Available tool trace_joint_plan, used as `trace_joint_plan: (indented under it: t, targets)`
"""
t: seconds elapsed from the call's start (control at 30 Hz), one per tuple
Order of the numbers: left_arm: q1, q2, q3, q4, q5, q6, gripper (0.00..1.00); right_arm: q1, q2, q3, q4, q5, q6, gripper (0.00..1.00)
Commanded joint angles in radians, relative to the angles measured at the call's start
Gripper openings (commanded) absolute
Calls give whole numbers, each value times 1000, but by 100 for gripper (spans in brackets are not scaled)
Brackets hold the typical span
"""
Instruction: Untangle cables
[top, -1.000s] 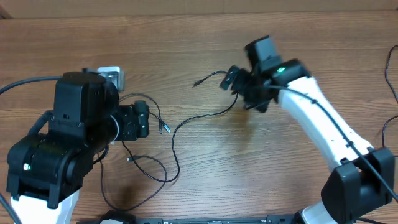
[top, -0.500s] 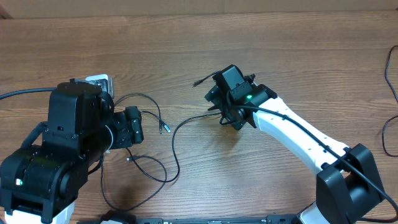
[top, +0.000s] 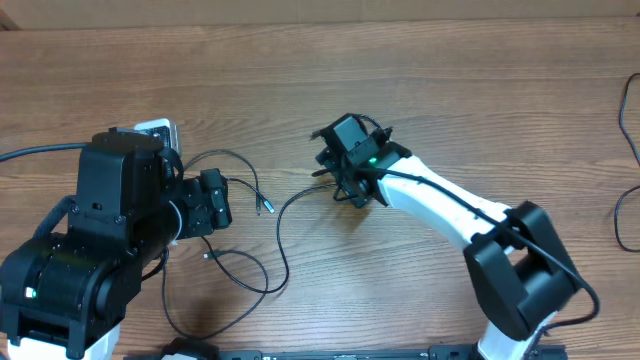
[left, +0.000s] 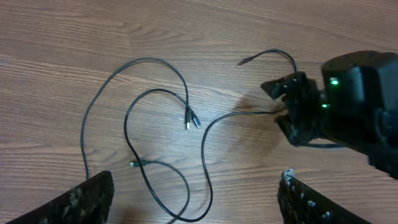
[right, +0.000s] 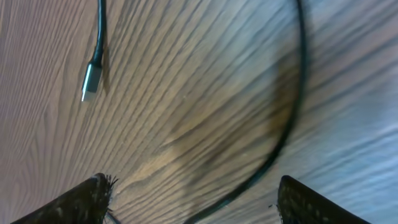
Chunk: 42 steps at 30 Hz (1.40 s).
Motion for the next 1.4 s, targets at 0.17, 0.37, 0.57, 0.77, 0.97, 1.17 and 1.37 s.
trace_joint_plan:
  t: [0.17,0.37,0.57,0.77,0.97,1.17,1.37]
  targets:
    - [3,-6,7,13,-13,-13,84,26,70,-5,41,-18,9,68]
    - [3,-5,7,15,-13,-13,84,26,103,-5,68,-34,0,4]
    - [3,-5,7,15,-17,-13,84,-6,84,42,230,-108,-350,4]
    - [3,-5,7,15,-24,-13,85,-122,25,227,130,-116,-574,4]
    - [3,-5,7,15,-23,-14,86,-336,-5,451,-61,-140,-684,4]
    - [3,3,7,23,-9,-21,89,-584,-6,648,-236,-219,-780,4]
    - [3,23,7,23,-5,-37,90,-882,-6,780,-359,-225,-838,4]
